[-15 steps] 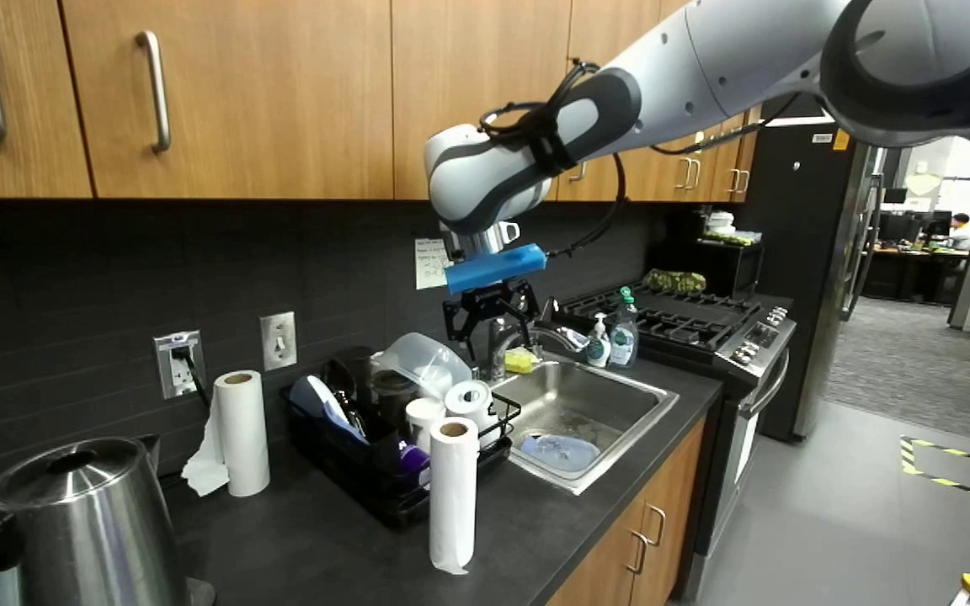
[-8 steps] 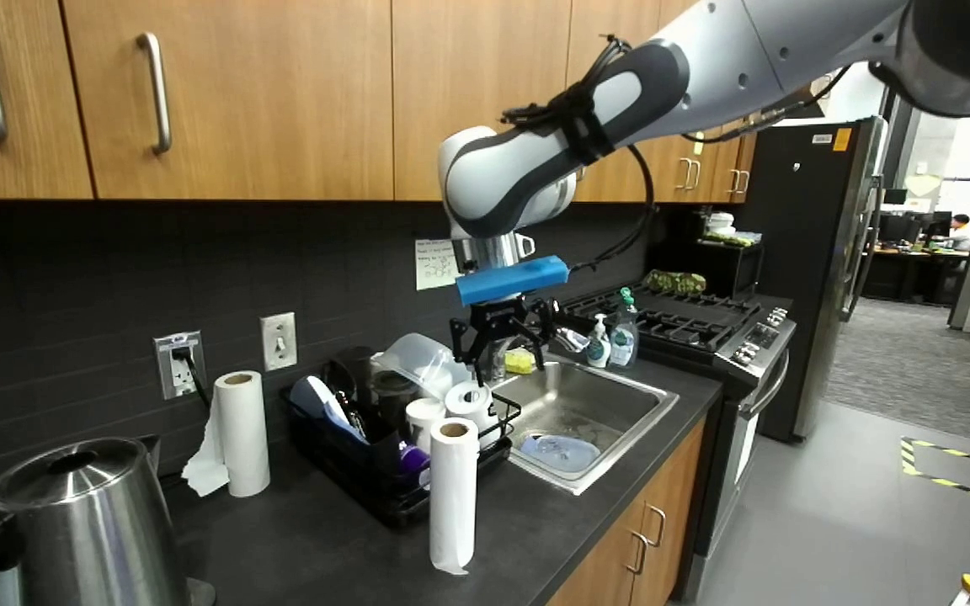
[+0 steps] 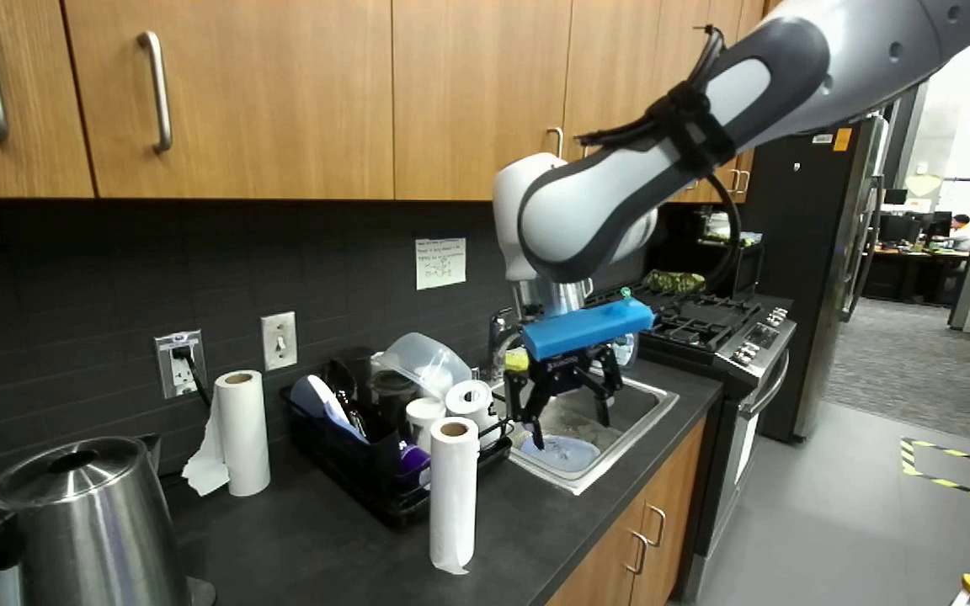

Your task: Turn the paper towel slightly to the right and put the mug in the black basket

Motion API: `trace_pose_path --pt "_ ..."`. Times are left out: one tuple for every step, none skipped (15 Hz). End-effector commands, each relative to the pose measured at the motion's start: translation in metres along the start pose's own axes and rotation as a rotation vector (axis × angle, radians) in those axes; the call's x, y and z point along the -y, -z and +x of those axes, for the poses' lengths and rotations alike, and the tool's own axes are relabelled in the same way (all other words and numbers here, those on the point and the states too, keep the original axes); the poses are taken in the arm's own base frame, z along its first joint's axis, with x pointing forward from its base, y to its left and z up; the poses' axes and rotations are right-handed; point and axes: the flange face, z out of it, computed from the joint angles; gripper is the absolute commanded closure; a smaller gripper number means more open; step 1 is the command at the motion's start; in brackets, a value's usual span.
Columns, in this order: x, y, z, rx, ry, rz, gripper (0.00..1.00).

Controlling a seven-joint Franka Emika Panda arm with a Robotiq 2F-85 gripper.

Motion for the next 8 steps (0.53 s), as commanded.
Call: trace_pose_path --pt "-0.058 -0.036 -0.039 -0.012 0.011 0.013 0.00" --pt "-0.073 -0.048 -0.047 -0.006 0.008 0.014 0.00" --pt "-0.088 -0.061 -0.055 -0.006 0.011 0.018 0.00" --pt "-0.104 -0.074 -0.065 -0.005 0.014 0.018 0.00" --pt "-0.074 -0.061 -0.041 0.027 0.003 -0.008 0.00" --pt "-0.087 -0.072 -0.049 0.030 0.004 -0.005 0.00" --pt "-0.096 -0.078 -0.055 0.028 0.003 -0.002 0.00" --pt "-0.100 -0.080 -0.059 0.023 0.003 0.001 0.00"
